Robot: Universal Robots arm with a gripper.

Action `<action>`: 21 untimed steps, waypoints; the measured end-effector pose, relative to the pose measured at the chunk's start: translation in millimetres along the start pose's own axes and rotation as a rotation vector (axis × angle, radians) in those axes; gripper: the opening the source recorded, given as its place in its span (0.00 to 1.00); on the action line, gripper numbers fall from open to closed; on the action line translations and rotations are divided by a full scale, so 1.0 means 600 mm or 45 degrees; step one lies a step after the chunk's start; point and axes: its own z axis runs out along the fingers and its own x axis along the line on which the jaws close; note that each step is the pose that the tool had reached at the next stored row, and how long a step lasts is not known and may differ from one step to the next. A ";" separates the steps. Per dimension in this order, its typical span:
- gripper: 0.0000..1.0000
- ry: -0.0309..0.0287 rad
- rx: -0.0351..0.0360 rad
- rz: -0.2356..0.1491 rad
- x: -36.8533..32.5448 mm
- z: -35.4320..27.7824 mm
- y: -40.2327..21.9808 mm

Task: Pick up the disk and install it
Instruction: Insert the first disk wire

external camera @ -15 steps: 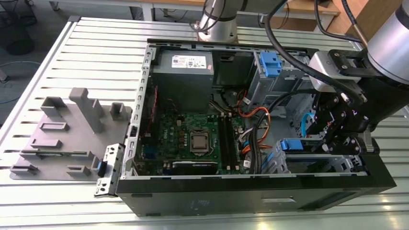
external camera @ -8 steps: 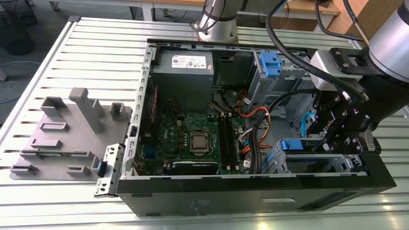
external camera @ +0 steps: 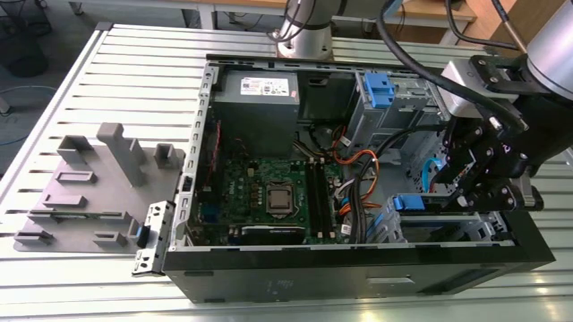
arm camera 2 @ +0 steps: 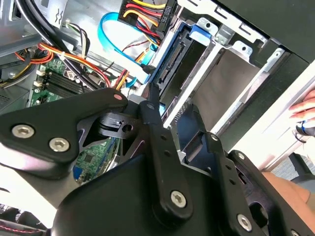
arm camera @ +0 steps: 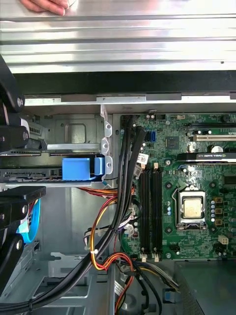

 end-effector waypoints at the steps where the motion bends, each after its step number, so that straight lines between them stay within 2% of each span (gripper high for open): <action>1: 0.42 0.0002 0.0000 0.000 0.000 -0.001 0.000; 10: 0.42 0.0003 -0.0002 0.000 -0.001 -0.020 0.000; 15: 0.42 0.0002 0.0005 0.000 -0.003 -0.020 0.000; 21: 0.42 0.0000 0.0032 0.000 -0.014 -0.017 0.001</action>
